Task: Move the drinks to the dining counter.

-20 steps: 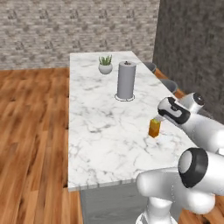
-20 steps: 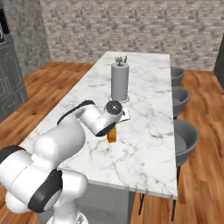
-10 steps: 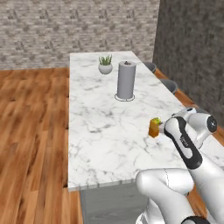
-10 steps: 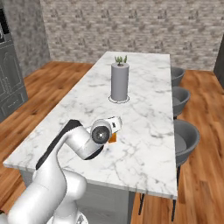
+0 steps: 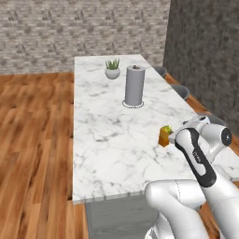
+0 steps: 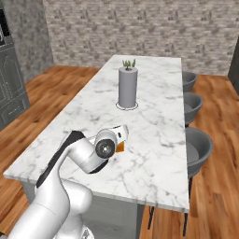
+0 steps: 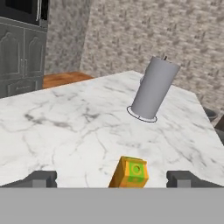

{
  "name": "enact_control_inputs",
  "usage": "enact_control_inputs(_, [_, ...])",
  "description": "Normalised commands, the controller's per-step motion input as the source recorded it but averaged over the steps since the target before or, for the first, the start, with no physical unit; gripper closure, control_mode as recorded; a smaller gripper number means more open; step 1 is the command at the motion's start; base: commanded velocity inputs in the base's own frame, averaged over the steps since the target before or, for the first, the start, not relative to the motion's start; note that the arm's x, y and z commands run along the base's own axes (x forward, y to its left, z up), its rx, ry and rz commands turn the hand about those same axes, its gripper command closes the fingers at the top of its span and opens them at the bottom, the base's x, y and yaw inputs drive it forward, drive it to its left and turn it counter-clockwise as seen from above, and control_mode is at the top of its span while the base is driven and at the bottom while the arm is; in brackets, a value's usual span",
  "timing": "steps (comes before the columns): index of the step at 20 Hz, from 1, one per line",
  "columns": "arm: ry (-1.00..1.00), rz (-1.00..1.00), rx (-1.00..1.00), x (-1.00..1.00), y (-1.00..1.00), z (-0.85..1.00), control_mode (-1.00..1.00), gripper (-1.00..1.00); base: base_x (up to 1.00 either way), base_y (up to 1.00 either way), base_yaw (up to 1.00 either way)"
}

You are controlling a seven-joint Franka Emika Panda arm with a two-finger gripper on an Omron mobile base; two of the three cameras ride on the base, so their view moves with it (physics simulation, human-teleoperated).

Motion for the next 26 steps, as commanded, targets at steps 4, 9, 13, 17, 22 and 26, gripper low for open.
enact_control_inputs(4, [0.0,0.0,0.0,0.0,0.0,0.0,1.0,-1.0,-0.67,0.0,0.1])
enact_control_inputs(9, [0.0,0.0,0.0,0.0,0.0,0.0,1.0,-1.0,-1.0,0.16,0.29])
enact_control_inputs(13, [0.0,0.0,0.0,0.0,0.0,0.0,1.0,-1.0,-0.62,0.51,0.5])
enact_control_inputs(17, [0.0,0.0,0.0,0.0,0.0,0.0,1.0,-1.0,-0.05,0.67,0.75])
enact_control_inputs(22, [0.0,0.0,0.0,0.0,0.0,0.0,1.0,-1.0,-0.01,0.51,0.92])
enact_control_inputs(26, [0.0,0.0,0.0,0.0,0.0,0.0,1.0,-1.0,0.0,0.39,0.96])
